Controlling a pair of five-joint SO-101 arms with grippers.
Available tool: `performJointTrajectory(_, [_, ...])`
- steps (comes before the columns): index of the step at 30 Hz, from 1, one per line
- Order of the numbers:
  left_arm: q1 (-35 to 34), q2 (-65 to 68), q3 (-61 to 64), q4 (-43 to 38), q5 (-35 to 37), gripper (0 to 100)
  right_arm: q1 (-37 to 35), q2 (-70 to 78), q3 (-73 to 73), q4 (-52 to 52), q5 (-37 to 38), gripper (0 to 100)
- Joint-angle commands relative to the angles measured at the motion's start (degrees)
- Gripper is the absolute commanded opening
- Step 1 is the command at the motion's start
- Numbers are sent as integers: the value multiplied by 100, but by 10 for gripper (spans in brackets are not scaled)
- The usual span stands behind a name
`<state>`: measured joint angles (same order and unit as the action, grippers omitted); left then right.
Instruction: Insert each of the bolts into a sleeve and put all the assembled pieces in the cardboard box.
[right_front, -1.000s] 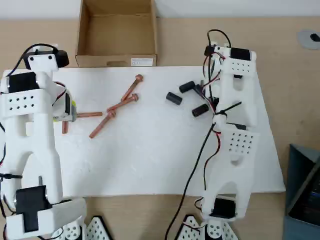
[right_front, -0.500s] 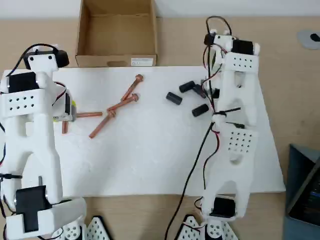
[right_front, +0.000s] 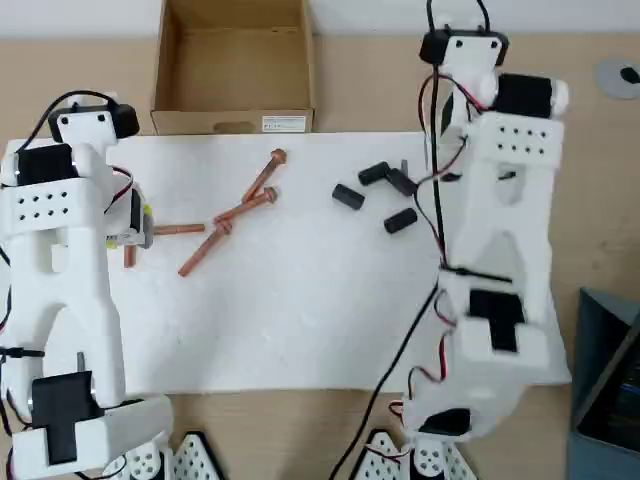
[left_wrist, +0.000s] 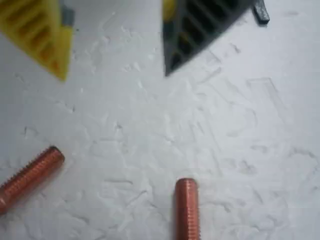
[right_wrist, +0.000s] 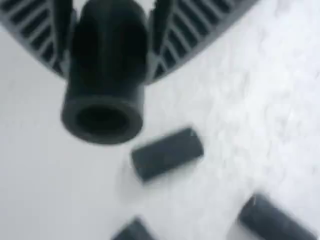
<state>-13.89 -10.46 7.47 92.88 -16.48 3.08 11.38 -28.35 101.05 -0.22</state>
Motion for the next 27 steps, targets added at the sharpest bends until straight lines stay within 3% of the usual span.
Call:
performJointTrajectory(1, [88, -57, -299, 44, 0, 139, -13, -1077, 875, 132, 35, 10])
performJointTrajectory(12, [1538, 259, -1565, 457, 237, 139, -4, -3143, 3275, 26, 53, 10])
performJointTrajectory(27, [2154, 3424, -4826, 756, 378, 93, 4, -5059, 5341, -237, 360, 10])
